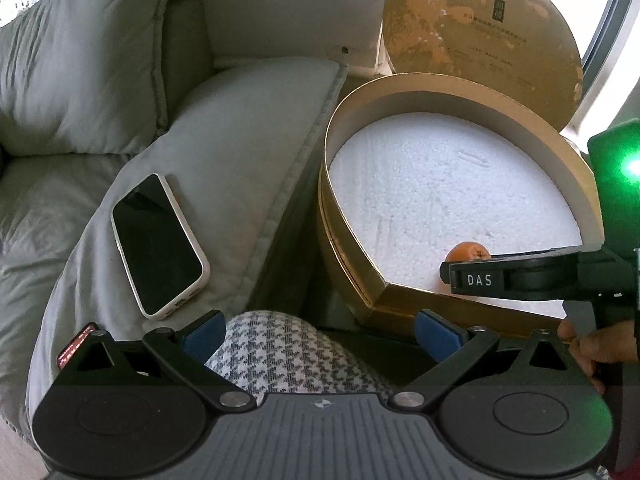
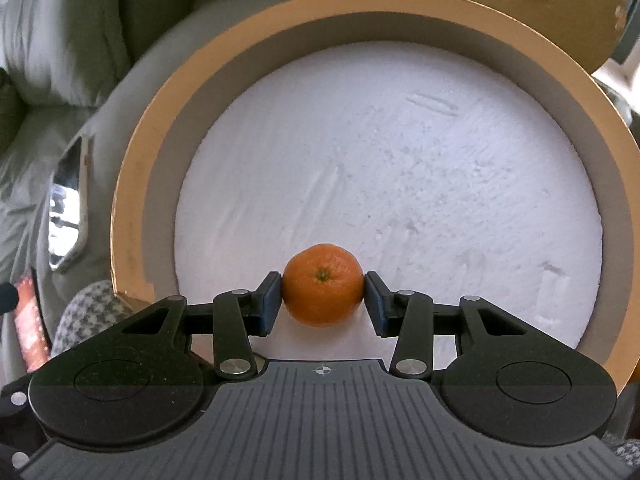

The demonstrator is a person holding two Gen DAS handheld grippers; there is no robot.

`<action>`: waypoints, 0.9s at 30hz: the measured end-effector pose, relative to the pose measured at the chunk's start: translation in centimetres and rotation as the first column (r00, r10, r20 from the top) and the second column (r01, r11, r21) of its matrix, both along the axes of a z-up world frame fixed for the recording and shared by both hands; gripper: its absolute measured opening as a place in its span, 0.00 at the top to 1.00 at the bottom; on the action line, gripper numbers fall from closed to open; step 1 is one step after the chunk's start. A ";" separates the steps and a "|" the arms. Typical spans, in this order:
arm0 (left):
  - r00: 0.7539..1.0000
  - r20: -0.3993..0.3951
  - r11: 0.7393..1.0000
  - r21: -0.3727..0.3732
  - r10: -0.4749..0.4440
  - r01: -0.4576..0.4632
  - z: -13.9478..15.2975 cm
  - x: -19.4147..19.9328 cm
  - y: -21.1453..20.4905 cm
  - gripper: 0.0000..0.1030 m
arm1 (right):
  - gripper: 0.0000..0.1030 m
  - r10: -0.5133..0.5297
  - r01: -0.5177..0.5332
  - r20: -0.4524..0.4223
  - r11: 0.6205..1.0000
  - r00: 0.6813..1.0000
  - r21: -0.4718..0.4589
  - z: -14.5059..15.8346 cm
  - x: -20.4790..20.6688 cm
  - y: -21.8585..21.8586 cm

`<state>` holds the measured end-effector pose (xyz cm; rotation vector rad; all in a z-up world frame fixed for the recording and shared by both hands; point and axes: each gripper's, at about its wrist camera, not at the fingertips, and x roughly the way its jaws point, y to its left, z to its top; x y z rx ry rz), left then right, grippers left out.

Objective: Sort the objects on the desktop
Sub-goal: 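Lower the mandarin onto the white foam and open the right gripper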

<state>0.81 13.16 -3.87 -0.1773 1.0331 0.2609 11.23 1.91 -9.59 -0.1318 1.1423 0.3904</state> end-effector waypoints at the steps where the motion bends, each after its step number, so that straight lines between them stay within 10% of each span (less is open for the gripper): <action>1: 1.000 0.000 1.000 0.001 -0.002 0.002 0.0 0.0 -0.1 0.02 | 0.54 -0.001 0.001 0.003 1.000 1.000 0.000 -0.1 0.1 0.2; 27: 0.985 0.037 0.982 0.099 -0.167 0.163 3.3 -0.5 -7.3 0.02 | 0.37 -0.247 0.225 0.050 0.935 0.968 0.275 8.1 -7.8 -13.1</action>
